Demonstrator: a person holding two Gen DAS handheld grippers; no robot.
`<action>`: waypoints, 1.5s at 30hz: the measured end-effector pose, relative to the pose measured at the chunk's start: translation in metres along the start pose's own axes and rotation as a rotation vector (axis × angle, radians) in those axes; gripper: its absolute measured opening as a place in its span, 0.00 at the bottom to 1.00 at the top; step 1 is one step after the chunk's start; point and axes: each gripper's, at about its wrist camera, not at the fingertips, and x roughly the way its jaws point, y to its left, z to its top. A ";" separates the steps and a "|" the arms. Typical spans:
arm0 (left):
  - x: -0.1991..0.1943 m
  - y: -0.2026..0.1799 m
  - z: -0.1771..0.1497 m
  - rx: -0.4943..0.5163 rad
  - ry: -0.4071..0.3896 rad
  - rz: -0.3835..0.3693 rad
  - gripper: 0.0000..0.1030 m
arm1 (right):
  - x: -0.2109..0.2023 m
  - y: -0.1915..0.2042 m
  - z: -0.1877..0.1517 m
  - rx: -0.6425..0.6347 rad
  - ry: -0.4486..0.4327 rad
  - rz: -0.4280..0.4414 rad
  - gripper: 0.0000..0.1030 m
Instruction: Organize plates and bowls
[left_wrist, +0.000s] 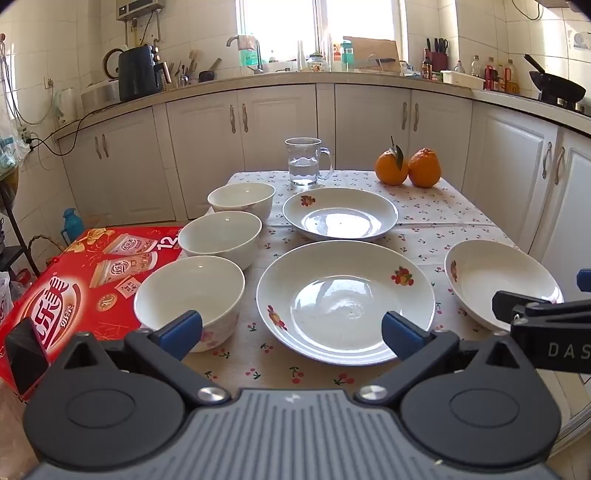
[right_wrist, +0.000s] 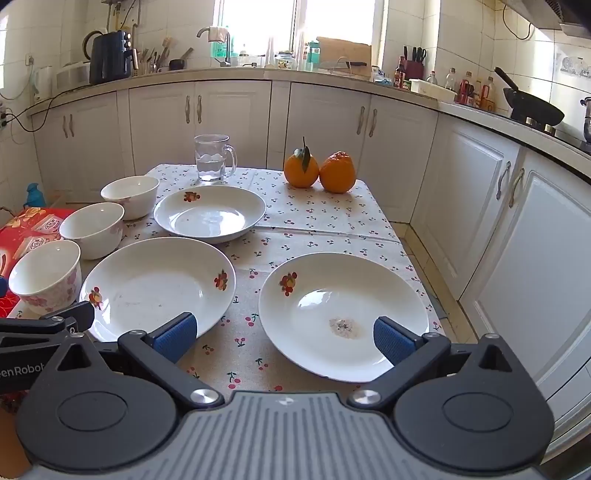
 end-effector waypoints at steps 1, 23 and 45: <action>0.000 0.000 0.000 -0.001 0.001 0.000 1.00 | 0.000 0.000 0.000 0.000 0.001 0.002 1.00; 0.002 0.000 -0.001 -0.004 0.015 0.001 1.00 | -0.002 0.002 0.003 -0.013 0.004 -0.006 1.00; 0.001 0.000 0.000 -0.004 0.014 0.000 0.99 | -0.004 0.002 0.003 -0.013 0.002 -0.006 1.00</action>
